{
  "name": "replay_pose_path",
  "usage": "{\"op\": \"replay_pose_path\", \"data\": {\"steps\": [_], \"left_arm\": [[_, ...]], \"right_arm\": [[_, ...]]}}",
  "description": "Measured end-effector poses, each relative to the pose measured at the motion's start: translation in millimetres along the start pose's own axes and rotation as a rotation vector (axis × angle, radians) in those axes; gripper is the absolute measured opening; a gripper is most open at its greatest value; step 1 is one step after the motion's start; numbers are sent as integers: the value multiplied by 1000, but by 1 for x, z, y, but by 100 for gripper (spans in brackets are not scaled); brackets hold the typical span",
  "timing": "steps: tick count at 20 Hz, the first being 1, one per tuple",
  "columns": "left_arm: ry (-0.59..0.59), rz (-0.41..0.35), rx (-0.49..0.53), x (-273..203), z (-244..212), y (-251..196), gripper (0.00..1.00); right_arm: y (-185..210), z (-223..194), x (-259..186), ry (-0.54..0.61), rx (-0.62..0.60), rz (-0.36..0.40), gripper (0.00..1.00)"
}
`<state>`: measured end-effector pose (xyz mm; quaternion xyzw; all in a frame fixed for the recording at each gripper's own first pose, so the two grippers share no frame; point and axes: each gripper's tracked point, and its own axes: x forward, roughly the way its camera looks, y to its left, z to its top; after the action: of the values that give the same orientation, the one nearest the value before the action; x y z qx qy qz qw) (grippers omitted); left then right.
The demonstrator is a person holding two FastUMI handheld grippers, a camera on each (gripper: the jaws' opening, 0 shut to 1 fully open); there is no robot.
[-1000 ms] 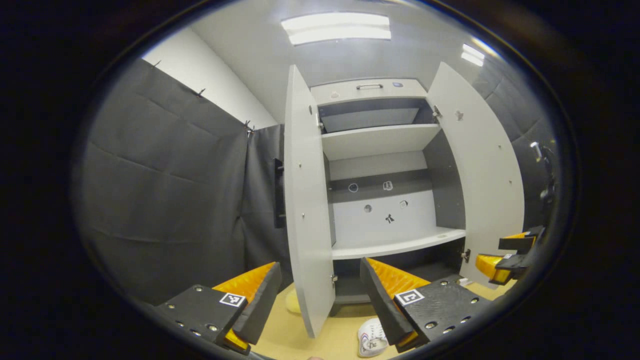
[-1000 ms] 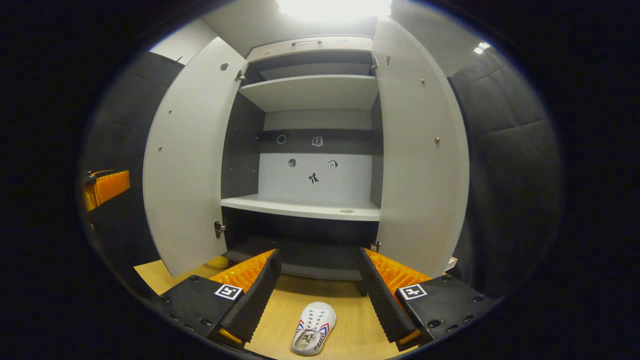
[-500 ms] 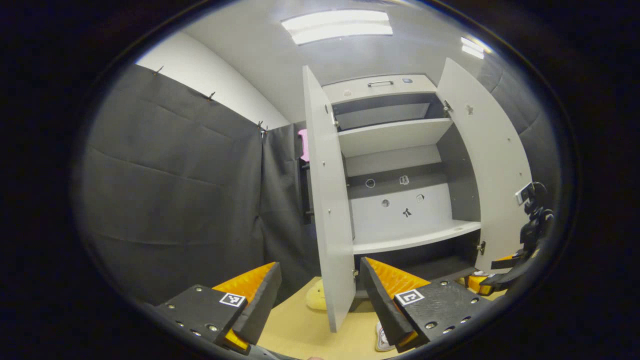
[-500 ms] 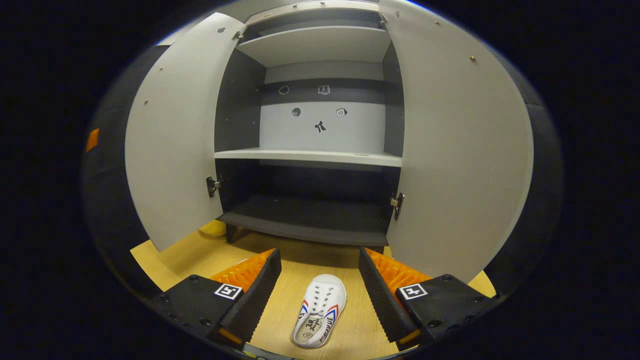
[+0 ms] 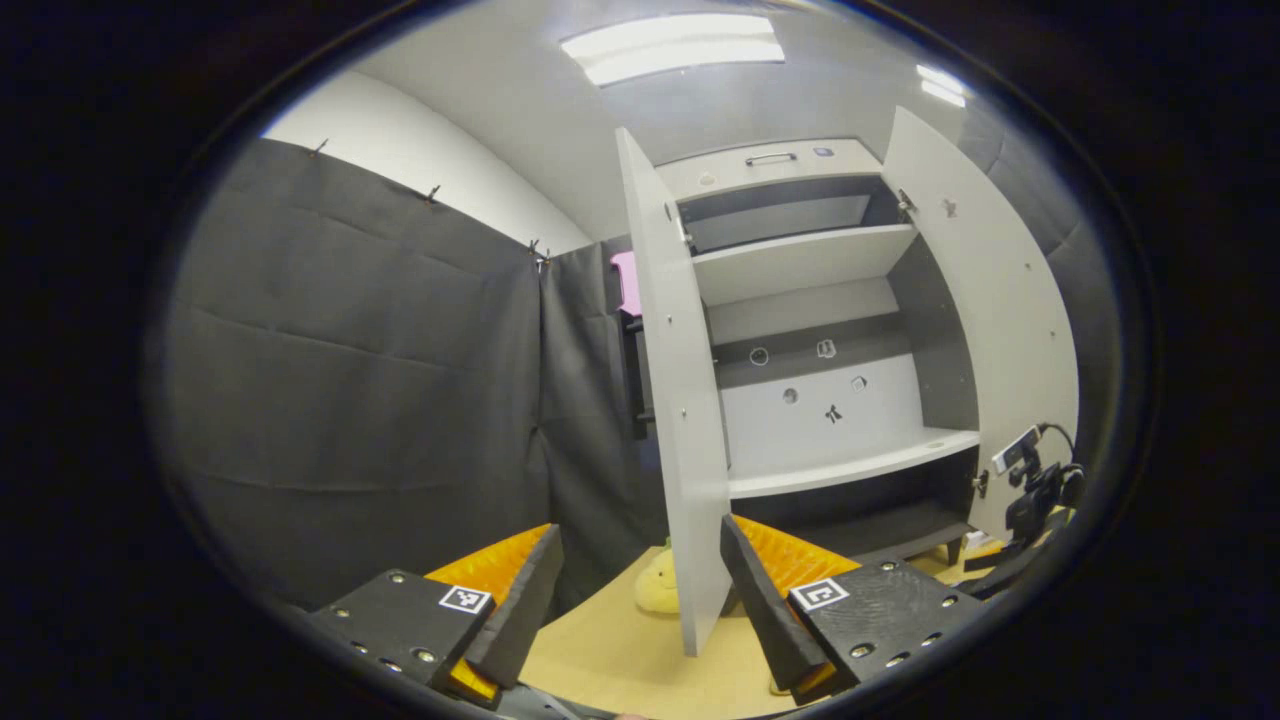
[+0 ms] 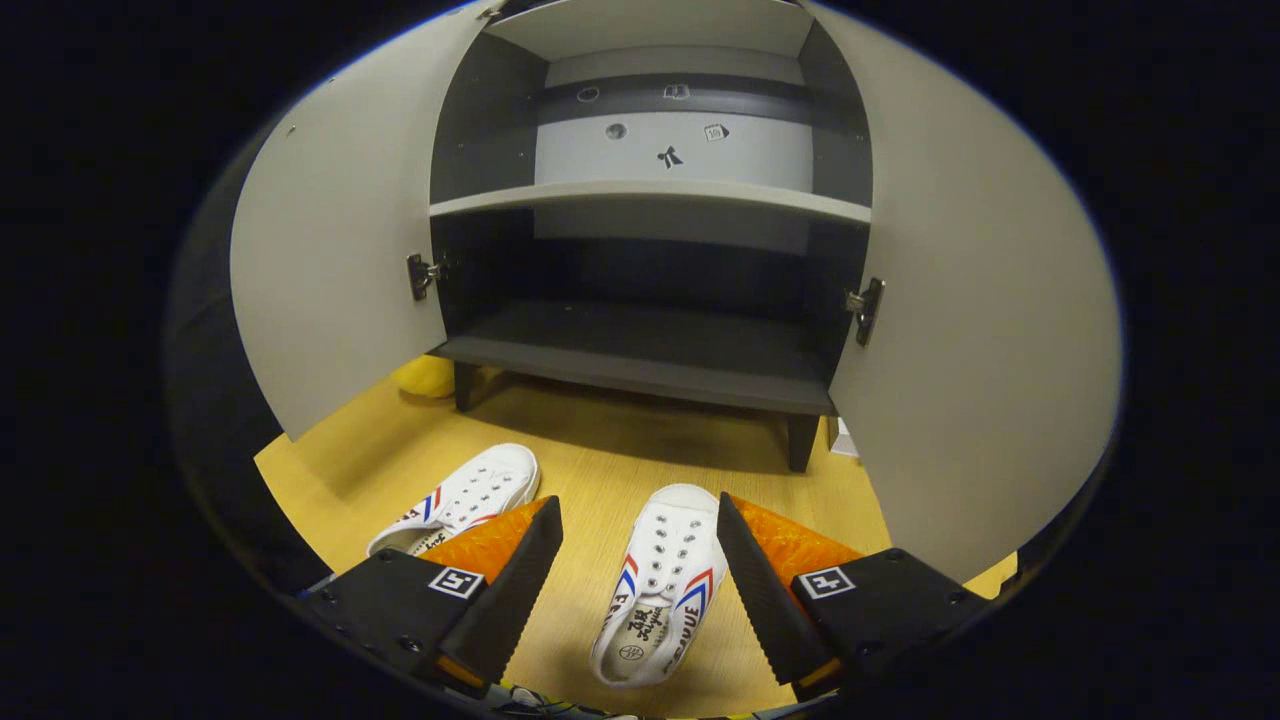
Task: Grab one shoe with the right hand and put it into the shoe cabinet, grab the other shoe with the left hand and put it into the shoe cabinet; then close the right door with the right hand and the left door with the left hand.
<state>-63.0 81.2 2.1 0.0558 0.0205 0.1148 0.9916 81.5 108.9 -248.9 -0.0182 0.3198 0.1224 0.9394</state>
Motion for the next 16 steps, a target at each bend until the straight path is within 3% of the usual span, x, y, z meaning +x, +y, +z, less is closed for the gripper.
{"op": "replay_pose_path", "data": {"steps": [7,11,12,13,14,15,16], "left_arm": [[14,27,9,-5,-2,5,93],[16,38,11,-8,-1,8,93],[18,42,12,-8,-2,8,93],[22,44,12,-9,-3,8,93],[27,47,11,-9,-4,8,93],[29,49,11,-9,-4,9,93],[28,50,10,-10,-4,9,93]], "right_arm": [[15,-47,24,141,-18,45,98],[20,-71,38,233,42,59,98],[21,-75,42,250,57,63,96],[23,-77,45,258,66,69,84],[23,-77,46,261,69,74,90],[23,-78,49,268,69,74,84],[25,-80,52,276,71,77,90]]}}
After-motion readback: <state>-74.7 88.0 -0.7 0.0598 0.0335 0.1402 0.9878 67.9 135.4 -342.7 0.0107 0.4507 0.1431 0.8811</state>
